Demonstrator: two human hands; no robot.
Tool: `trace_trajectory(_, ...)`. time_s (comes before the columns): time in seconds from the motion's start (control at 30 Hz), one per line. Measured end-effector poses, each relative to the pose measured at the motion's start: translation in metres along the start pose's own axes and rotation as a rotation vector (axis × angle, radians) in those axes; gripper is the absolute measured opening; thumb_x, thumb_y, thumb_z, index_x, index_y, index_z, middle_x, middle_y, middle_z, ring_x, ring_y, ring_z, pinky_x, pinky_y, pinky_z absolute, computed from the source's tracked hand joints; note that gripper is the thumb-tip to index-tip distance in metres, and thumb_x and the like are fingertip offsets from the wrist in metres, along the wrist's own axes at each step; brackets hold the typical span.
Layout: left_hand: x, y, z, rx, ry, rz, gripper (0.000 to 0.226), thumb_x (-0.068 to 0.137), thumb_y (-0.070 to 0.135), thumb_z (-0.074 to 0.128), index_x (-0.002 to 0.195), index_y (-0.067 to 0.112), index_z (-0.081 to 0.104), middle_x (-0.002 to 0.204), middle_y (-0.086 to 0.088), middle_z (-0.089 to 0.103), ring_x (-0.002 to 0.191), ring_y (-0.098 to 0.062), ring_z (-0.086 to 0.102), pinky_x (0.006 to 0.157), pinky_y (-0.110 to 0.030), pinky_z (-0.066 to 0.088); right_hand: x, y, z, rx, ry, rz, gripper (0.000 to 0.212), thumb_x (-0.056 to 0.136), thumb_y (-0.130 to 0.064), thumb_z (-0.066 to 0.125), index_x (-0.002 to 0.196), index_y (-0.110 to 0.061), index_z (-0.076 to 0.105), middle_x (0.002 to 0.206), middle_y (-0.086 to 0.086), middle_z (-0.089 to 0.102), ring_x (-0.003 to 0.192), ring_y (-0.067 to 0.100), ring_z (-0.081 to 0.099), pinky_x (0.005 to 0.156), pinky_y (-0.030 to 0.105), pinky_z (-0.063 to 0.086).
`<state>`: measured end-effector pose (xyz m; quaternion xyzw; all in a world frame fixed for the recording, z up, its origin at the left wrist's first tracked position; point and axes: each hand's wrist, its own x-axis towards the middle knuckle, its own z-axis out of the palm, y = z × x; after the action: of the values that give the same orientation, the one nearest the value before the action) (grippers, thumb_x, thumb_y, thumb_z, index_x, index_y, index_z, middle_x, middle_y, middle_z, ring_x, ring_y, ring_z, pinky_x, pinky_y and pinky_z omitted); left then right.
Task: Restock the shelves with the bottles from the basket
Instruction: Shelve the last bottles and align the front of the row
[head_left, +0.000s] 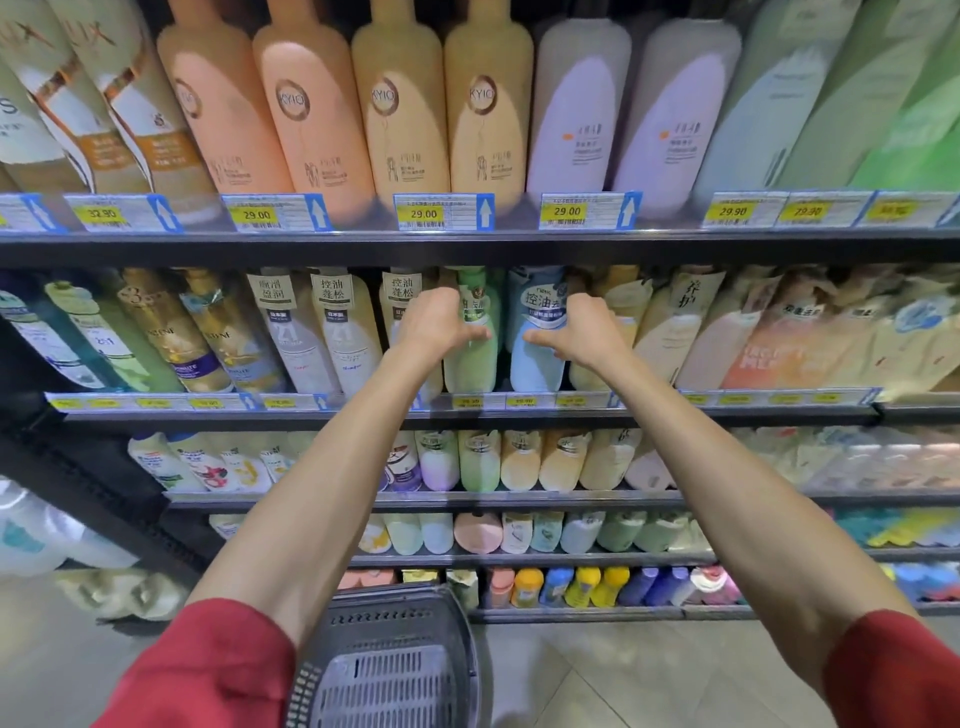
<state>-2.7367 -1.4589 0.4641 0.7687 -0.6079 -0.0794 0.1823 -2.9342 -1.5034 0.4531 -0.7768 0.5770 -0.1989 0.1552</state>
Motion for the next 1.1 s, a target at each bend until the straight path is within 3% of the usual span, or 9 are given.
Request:
trace_trajectory(0.1,0.004,0.002,0.000,0.009,-0.019,0.000,0.060,0.079,0.060,0.078,0.061,0.013,0.046,0.071,-0.005,0.061,0.076,-0.028,0.060,0.068,-0.034,0.043,0.002,0.001,0.001,0.003,-0.001,-0.018,0.052,0.075,-0.049,0.081,0.065,-0.014,0.045,0.070,0.014,0.069,0.071,0.030,0.068,0.069,0.042,0.057)
trace_trajectory(0.23,0.004,0.008,0.007,-0.035,-0.047,-0.021,0.061,0.077,0.065,0.076,0.061,0.011,0.052,0.073,-0.009,0.070,0.074,-0.027,0.064,0.069,-0.037,0.051,0.006,0.003,0.000,0.003,-0.004,-0.037,0.053,0.075,-0.048,0.081,0.057,-0.016,0.043,0.052,0.006,0.065,0.060,0.023,0.069,0.055,0.031,0.048)
trace_trajectory(0.4,0.002,0.004,0.010,-0.065,0.014,0.006,0.063,0.077,0.065,0.076,0.063,0.006,0.058,0.071,-0.012,0.070,0.073,-0.029,0.067,0.073,-0.042,0.055,0.008,0.006,0.003,0.012,-0.007,-0.043,0.051,0.076,-0.049,0.079,0.060,-0.016,0.045,0.060,0.010,0.069,0.062,0.025,0.068,0.063,0.037,0.053)
trace_trajectory(0.73,0.005,-0.004,0.013,-0.088,0.024,0.006,0.070,0.077,0.066,0.076,0.071,-0.004,0.072,0.069,-0.013,0.071,0.072,-0.027,0.068,0.073,-0.042,0.056,0.011,0.007,0.005,0.031,0.005,-0.044,0.053,0.078,-0.051,0.077,0.056,-0.016,0.045,0.051,0.002,0.062,0.059,0.023,0.065,0.052,0.031,0.041)
trace_trajectory(0.87,0.008,-0.002,0.013,-0.074,0.002,-0.014,0.068,0.080,0.066,0.073,0.069,-0.001,0.070,0.072,-0.013,0.071,0.074,-0.028,0.067,0.075,-0.041,0.055,0.013,0.009,0.006,0.012,0.010,-0.049,0.052,0.078,-0.053,0.077,0.061,-0.013,0.050,0.065,0.009,0.067,0.065,0.026,0.064,0.061,0.037,0.049)
trace_trajectory(1.1,0.006,0.000,0.012,-0.079,-0.007,-0.050,0.060,0.083,0.063,0.072,0.065,0.006,0.066,0.064,-0.009,0.064,0.064,-0.023,0.060,0.060,-0.034,0.043,0.016,0.012,0.006,0.015,0.026,-0.046,0.052,0.074,-0.054,0.079,0.057,-0.017,0.046,0.057,-0.003,0.055,0.055,0.015,0.053,0.050,0.031,0.040)
